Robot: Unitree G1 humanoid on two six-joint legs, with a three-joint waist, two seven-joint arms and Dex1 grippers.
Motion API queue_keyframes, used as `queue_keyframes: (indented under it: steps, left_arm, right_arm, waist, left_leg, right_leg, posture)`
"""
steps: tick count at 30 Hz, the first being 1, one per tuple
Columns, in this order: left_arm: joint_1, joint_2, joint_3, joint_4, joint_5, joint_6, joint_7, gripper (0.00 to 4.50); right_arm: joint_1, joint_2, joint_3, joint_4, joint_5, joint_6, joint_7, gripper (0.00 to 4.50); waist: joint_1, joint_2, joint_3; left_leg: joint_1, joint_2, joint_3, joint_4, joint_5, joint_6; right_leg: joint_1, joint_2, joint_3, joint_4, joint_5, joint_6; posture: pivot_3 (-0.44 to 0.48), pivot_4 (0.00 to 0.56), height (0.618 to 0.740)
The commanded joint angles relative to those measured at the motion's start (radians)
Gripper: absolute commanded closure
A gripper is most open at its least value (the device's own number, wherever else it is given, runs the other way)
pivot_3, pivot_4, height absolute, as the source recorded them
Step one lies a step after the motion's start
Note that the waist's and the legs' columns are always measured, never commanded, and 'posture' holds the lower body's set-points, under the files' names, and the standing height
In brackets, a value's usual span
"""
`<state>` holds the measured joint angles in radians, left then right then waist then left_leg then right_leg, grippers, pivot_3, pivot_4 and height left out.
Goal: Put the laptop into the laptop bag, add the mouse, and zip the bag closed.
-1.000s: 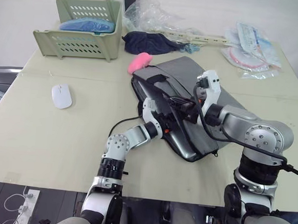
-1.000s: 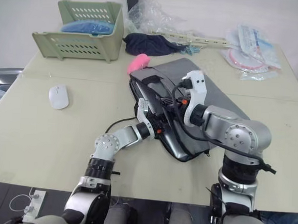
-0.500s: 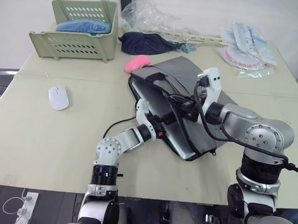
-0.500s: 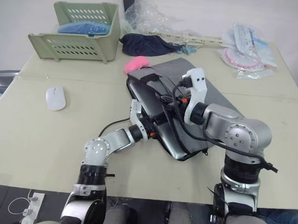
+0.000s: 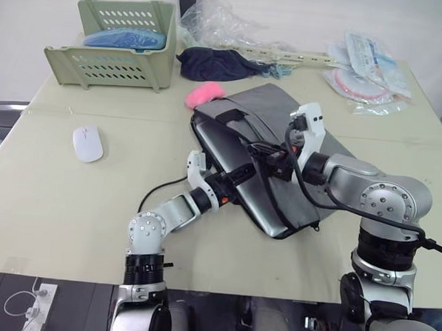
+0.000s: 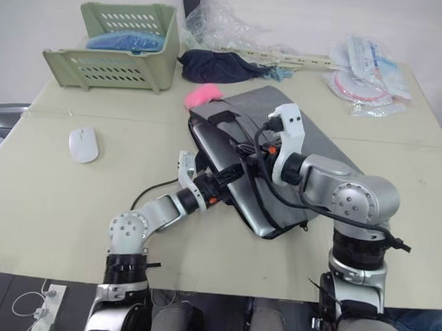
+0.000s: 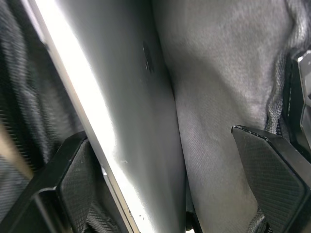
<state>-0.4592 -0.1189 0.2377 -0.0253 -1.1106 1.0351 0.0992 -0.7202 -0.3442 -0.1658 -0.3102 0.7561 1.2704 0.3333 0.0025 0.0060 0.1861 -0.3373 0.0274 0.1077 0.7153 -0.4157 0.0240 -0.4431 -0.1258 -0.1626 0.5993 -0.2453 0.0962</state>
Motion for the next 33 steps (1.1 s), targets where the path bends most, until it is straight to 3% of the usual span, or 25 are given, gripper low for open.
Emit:
queue_keyframes:
  steps: [1,7,13,23,33]
  left_arm:
    - [0.005,-0.004,0.015,-0.036,-0.042,-0.001,0.001,1.3]
    - [0.001,-0.036,0.027,-0.023,-0.076,0.006,0.029,4.31]
    - [-0.02,-0.058,0.023,0.015,-0.09,-0.011,0.047,4.37]
    - [-0.119,-0.09,-0.055,0.15,-0.007,-0.069,-0.057,4.37]
    - [-0.117,-0.051,-0.088,0.127,0.053,-0.029,-0.13,4.37]
  right_arm:
    - [0.001,-0.018,-0.02,-0.015,0.01,-0.024,0.011,4.5]
    - [-0.001,-0.014,-0.018,-0.019,0.021,-0.022,0.01,4.5]
    - [-0.005,-0.006,-0.02,-0.029,0.037,-0.012,0.007,4.5]
    - [-0.002,0.043,-0.028,-0.065,0.071,0.028,-0.015,4.5]
    - [-0.003,0.023,-0.037,-0.051,0.05,0.014,-0.013,4.5]
  waist:
    - [-0.001,0.0,0.0]
    - [0.001,0.0,0.0]
    - [0.002,0.0,0.0]
    - [0.024,0.0,0.0]
    - [0.023,0.0,0.0]
  left_leg:
    - [0.0,0.0,0.0,0.0,0.0,0.0]
    - [0.0,0.0,0.0,0.0,0.0,0.0]
    - [-0.001,0.0,0.0,-0.001,0.0,0.0]
    - [-0.001,-0.001,0.0,0.0,0.0,0.0]
    - [-0.002,-0.001,0.0,-0.001,0.0,0.0]
  right_leg:
    - [0.0,0.0,0.0,0.0,0.0,0.0]
    - [0.0,0.0,0.0,0.0,0.0,0.0]
    - [0.0,0.0,-0.001,0.0,0.0,0.0]
    - [0.0,0.0,0.0,-0.001,0.0,0.0]
    - [0.0,0.0,-0.001,-0.002,0.0,0.0]
  posture:
    - [0.0,0.15,0.74]
    - [0.0,0.15,0.74]
    - [0.0,0.15,0.74]
    - [0.0,0.15,0.74]
    - [0.0,0.15,0.74]
